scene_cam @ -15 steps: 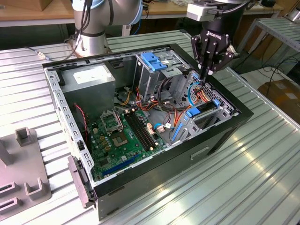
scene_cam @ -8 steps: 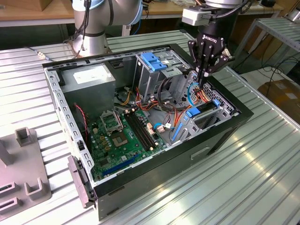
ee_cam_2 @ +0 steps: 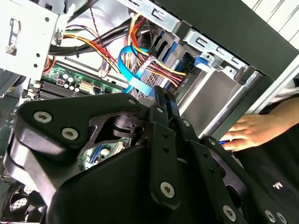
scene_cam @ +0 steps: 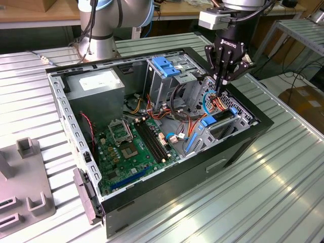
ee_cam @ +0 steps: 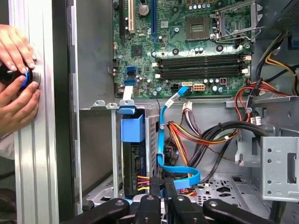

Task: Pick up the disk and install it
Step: 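Insert the second disk wire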

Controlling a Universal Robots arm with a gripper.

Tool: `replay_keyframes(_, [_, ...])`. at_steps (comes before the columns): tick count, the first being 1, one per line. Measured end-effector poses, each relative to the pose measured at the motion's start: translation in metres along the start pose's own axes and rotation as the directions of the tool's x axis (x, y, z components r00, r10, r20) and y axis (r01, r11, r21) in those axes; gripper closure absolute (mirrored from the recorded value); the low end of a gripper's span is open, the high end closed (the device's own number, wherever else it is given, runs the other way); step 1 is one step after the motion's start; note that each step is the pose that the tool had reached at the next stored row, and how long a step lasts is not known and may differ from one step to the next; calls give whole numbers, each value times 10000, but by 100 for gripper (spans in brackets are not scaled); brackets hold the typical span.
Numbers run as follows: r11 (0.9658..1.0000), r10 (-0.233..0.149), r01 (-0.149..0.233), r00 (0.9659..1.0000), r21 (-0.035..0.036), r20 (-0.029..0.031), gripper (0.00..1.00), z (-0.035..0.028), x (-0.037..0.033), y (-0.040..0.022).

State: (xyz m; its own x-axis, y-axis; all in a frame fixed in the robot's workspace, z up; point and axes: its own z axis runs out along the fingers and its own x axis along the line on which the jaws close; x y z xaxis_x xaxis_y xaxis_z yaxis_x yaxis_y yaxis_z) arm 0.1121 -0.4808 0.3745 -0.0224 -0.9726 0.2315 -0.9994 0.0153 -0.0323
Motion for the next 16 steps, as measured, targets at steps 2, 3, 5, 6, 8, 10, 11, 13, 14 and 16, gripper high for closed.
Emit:
replay_keyframes(2, [10000, 7, -7, 9995, -1, 322, 84, 28, 83, 1])
replay_keyframes(3, [10000, 10, -10, 9991, 2, 416, 84, 38, 107, 1])
replay_keyframes(5, [10000, 10, -10, 9991, 4, 414, 84, 37, 107, 0])
replay_keyframes(6, [10000, 10, -11, 9991, 4, 414, 84, 37, 107, 1])
replay_keyframes(8, [10000, 10, -10, 9991, 5, 415, 84, 37, 107, 1])
replay_keyframes(10, [10000, 10, -10, 9991, 6, 414, 84, 37, 107, 0])
replay_keyframes(11, [10000, 11, -11, 9991, 6, 414, 84, 37, 107, 1])
replay_keyframes(13, [10000, 0, 2, 9992, -51, 407, 83, 30, 108, -5])
replay_keyframes(14, [9999, -4, 8, 9992, -101, 406, 76, 26, 107, -8])
replay_keyframes(16, [9997, 16, -7, 9992, -234, 391, 76, 17, 99, -13])
